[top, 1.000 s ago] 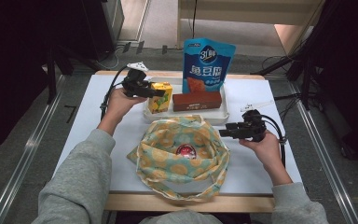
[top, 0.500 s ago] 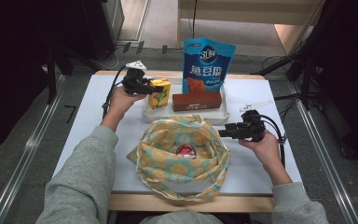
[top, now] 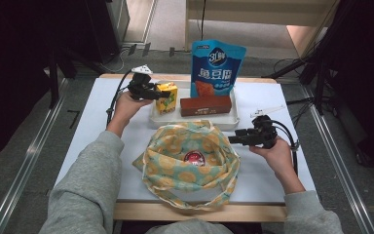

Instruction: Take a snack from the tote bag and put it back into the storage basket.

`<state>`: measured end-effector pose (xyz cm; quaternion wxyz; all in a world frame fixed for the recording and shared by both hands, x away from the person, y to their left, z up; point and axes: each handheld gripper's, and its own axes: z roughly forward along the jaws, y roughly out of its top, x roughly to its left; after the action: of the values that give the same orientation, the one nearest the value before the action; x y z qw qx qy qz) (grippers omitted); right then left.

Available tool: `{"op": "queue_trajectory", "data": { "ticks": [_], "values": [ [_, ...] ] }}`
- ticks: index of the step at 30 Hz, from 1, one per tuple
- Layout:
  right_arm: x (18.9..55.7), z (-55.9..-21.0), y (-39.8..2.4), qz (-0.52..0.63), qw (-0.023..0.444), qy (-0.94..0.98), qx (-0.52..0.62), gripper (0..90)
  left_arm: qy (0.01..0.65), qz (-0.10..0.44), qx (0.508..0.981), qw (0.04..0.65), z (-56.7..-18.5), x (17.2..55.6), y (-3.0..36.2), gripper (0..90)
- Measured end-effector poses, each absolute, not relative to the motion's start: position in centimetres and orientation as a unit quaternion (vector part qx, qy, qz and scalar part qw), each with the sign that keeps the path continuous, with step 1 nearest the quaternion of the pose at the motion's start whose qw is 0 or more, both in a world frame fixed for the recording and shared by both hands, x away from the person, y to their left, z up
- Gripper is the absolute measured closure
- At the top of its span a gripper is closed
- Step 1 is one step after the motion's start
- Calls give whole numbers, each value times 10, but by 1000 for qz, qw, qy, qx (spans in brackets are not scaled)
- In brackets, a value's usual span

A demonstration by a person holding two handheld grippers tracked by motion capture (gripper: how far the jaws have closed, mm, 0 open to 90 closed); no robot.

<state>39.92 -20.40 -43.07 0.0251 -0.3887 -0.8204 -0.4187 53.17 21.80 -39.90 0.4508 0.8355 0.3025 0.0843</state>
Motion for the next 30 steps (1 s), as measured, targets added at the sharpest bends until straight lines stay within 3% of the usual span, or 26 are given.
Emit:
{"op": "queue_trajectory", "data": {
  "ticks": [12, 15, 17, 22, 30],
  "values": [
    [399, -431, -204, -418, 24, -820, -390, 467, 295, 69, 853, 426, -402, 528, 222, 476],
    [399, -431, -204, -418, 24, -820, -389, 467, 301, 58, 852, 425, -403, 528, 220, 439],
    [399, -431, -204, -417, 25, -821, -389, 467, 308, 54, 849, 425, -403, 528, 220, 360],
    [398, -431, -204, -418, 26, -820, -390, 466, 310, 56, 855, 413, -401, 525, 220, 258],
    [398, -431, -204, -417, 26, -821, -389, 464, 324, 53, 847, 419, -400, 517, 235, 246]
  ]
}}
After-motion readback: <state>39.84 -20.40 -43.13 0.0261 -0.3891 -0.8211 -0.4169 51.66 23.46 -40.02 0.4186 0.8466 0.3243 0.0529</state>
